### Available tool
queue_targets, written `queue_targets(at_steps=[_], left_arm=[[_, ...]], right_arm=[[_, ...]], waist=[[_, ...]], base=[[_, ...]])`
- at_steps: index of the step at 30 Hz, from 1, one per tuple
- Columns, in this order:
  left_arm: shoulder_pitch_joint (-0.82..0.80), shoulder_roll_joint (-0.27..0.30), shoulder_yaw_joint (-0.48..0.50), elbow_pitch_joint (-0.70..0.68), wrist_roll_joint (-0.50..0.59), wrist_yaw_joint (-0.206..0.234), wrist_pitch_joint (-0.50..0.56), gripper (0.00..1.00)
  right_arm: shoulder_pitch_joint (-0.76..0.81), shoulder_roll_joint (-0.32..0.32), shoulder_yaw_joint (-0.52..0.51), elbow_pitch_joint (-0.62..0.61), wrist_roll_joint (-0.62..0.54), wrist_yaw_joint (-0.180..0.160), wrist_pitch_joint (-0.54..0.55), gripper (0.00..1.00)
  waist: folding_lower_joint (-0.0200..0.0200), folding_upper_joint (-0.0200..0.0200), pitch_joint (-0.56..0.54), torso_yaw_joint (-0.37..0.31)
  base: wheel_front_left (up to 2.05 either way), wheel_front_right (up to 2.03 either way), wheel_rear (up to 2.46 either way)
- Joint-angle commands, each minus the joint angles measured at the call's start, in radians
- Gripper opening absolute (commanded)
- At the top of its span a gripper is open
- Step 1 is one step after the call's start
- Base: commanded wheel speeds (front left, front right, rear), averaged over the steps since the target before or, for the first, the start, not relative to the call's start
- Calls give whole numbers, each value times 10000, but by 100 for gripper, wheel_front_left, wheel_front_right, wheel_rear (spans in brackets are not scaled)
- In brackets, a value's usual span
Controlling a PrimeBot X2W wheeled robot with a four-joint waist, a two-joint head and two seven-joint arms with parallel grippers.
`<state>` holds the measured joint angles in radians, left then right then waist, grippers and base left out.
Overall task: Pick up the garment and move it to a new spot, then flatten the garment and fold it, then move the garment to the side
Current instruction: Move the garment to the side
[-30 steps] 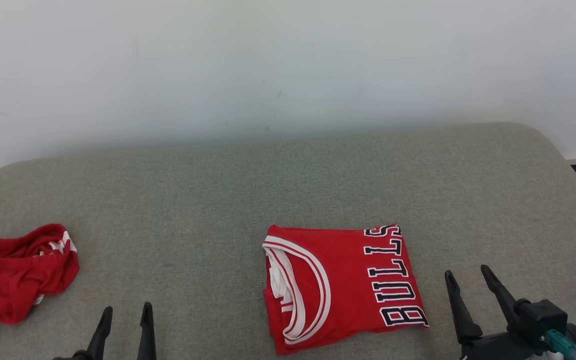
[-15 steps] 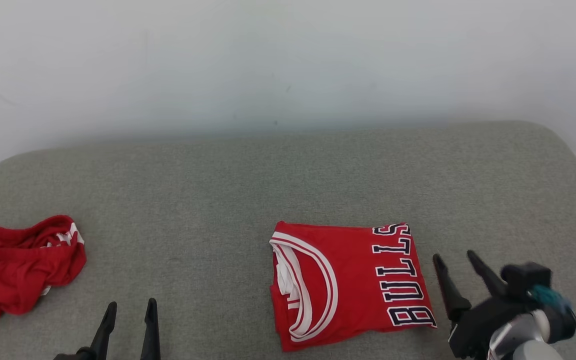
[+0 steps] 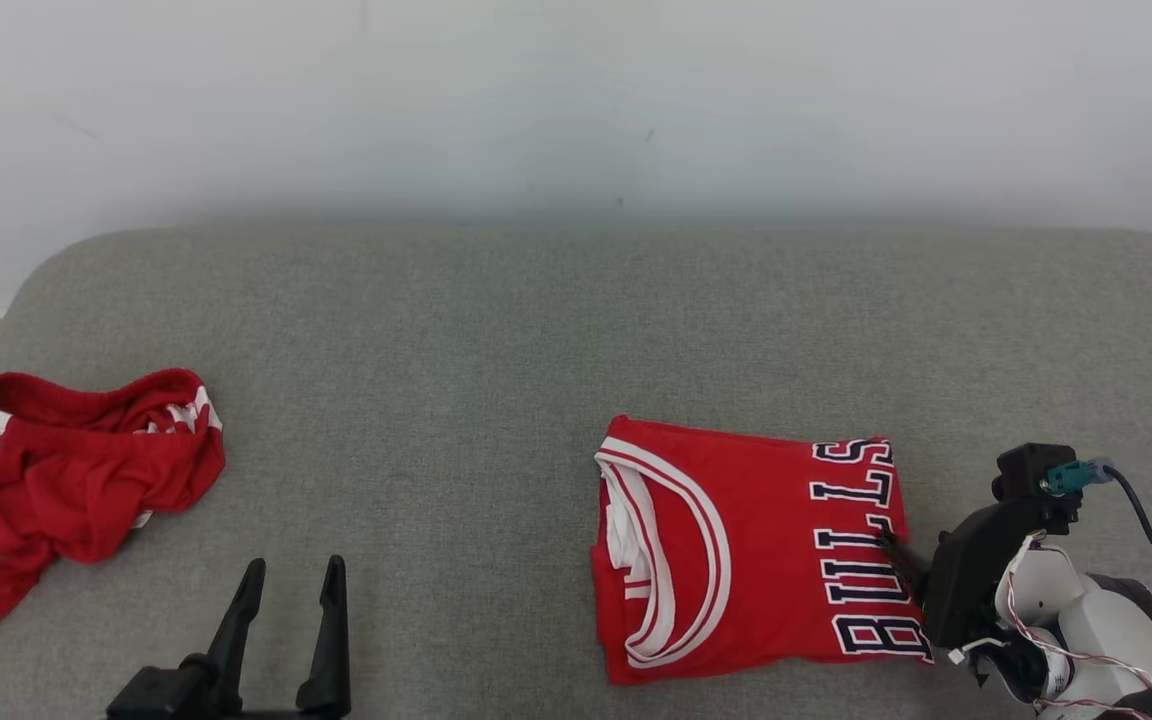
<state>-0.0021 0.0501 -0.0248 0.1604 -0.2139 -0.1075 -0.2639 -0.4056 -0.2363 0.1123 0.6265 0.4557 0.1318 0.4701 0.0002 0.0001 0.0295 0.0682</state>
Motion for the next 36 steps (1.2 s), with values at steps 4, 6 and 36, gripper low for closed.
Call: queue_targets(at_steps=[4, 6, 36], left_arm=[[-284, 6, -39, -115, -21, -24, -3, 100], [-350, 6, -55, -144, -48, -27, -3, 100], [-1285, 9, 436, -1700, 352, 247, -1, 100]], right_arm=[[-264, 90, -113, 348, -56, -25, 232, 100], [-308, 150, -199, 623, -154, -25, 506, 100], [-3155, -1855, 3107, -342, -895, -26, 874, 0]], waist=[[-2, -1, 506, 434], [-2, -1, 620, 490], [-2, -1, 2670, -1753]], base=[[0, 0, 0], [0, 0, 0], [0, 0, 0]])
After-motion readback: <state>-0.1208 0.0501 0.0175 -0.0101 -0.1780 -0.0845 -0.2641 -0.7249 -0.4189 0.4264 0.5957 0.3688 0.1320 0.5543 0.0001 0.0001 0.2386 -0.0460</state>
